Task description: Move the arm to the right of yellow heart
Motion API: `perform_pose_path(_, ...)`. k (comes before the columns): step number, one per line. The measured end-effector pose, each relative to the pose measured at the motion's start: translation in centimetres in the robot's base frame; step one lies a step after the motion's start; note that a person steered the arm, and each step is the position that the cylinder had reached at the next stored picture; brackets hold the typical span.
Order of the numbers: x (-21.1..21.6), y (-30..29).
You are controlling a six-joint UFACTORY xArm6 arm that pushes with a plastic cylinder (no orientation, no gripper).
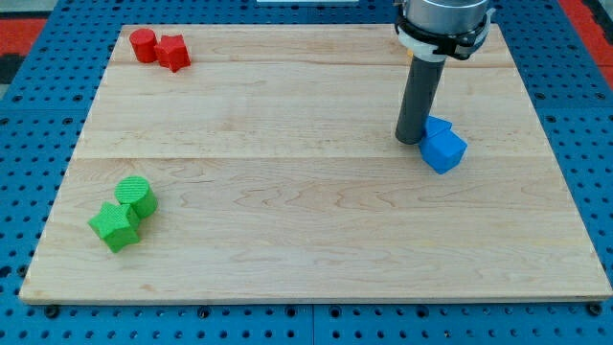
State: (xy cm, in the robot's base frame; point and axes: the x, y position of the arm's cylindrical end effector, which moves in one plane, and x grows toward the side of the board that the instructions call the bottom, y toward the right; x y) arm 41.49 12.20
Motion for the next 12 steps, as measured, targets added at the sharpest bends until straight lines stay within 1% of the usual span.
perform_pose_path(5,-0.2,0.0)
perform_pose_path(7,-0.2,-1.2)
perform_pose_path(8,-0.9,-1.9)
perform_pose_path(9,-4.4,-1.9)
perform_pose_path(10,-6.5,0.6)
perform_pose_path(11,-8.1,4.9)
perform_pose_path(12,-8.5,5.8)
